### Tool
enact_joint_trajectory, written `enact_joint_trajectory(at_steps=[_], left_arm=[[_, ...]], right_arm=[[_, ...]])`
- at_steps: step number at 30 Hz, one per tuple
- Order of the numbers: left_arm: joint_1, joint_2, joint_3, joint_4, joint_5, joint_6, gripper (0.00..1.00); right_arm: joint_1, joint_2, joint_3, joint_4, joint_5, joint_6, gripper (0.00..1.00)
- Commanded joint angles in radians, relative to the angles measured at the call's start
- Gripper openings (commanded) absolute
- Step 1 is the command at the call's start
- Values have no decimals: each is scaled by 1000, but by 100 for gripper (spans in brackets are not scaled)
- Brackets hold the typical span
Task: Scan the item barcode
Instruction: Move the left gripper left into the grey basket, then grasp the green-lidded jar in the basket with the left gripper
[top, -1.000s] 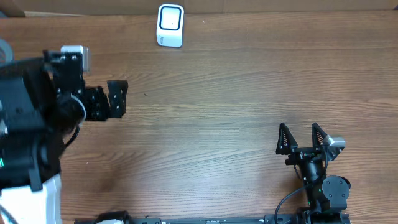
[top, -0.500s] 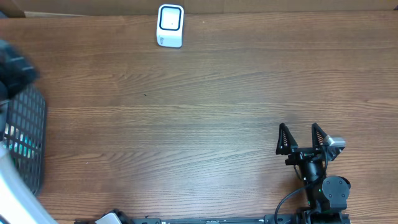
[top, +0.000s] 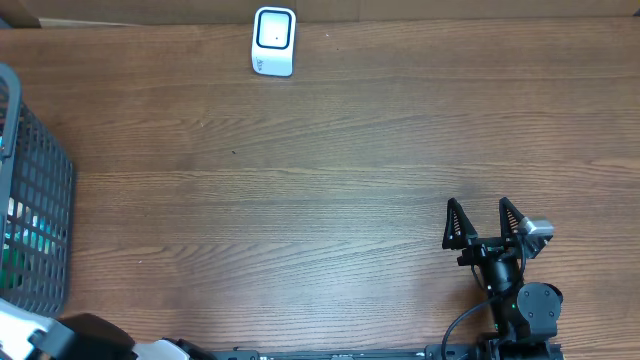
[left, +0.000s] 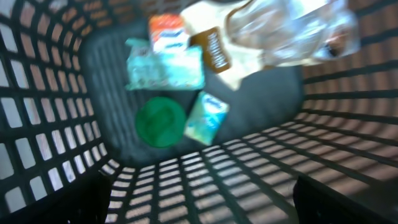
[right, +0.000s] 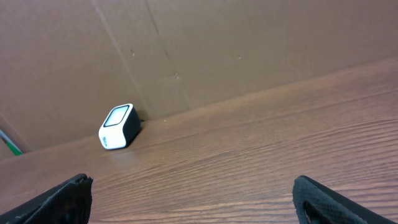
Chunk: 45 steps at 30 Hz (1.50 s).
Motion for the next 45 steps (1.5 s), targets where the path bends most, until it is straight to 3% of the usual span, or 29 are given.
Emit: enact_joint_trajectory(at_steps=[1, 19, 45], left_arm=[[20, 33, -58, 4, -44, 27, 96], [72, 78, -386, 240, -39, 145, 98], [70, 263, -395, 286, -38, 163, 93]], right_arm=[[6, -7, -10, 5, 9, -3, 100], [6, -7, -10, 5, 9, -3, 100], [6, -7, -10, 5, 9, -3, 100]])
